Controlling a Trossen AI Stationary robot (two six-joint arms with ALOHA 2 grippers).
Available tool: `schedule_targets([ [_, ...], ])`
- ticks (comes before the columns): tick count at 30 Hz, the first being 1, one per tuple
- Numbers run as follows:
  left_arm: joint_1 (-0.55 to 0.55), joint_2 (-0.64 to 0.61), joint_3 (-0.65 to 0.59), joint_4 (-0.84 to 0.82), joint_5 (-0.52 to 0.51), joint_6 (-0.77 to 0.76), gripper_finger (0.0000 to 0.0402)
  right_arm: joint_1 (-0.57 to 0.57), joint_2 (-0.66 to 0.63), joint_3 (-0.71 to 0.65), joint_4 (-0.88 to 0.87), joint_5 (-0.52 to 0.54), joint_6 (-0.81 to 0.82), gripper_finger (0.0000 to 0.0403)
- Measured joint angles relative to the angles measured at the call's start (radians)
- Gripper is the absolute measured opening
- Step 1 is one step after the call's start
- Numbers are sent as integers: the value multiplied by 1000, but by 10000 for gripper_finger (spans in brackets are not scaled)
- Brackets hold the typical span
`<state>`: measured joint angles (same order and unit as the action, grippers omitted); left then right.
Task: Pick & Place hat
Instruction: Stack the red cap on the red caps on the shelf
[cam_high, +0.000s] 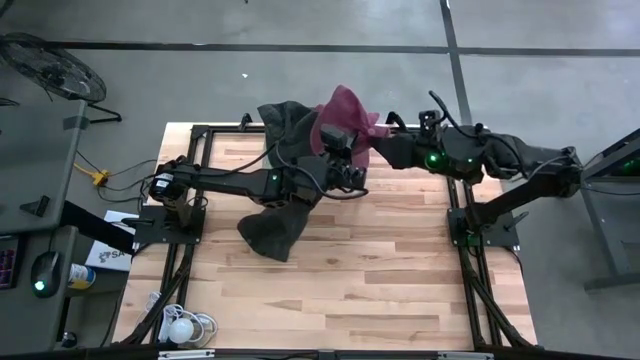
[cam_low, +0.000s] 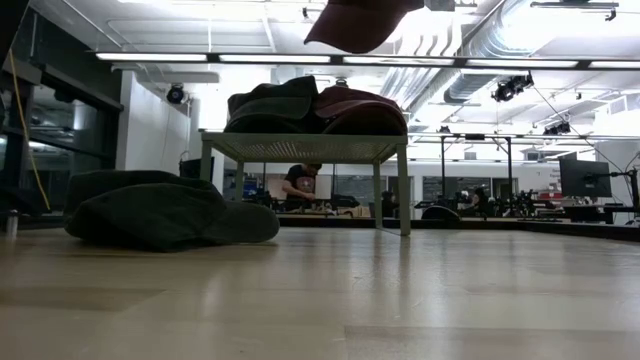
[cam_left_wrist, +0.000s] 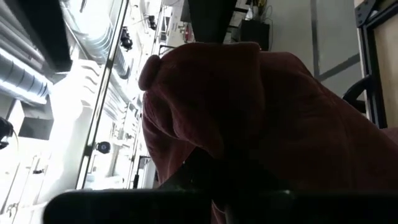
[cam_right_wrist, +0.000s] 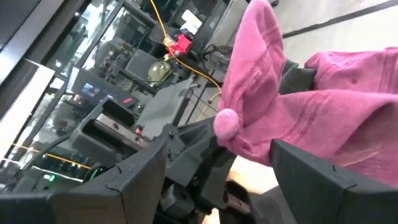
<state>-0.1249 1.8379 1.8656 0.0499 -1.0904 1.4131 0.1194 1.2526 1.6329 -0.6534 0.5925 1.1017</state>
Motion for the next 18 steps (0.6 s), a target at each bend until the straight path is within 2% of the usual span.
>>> schedule_targets([
  [11, 0, 0, 0, 0, 12, -3, 4, -28, 0, 0, -1, -53, -60, 274],
  [18, 0, 0, 0, 1, 12, -3, 4, -32, 0, 0, -1, -54, -118, 227],
])
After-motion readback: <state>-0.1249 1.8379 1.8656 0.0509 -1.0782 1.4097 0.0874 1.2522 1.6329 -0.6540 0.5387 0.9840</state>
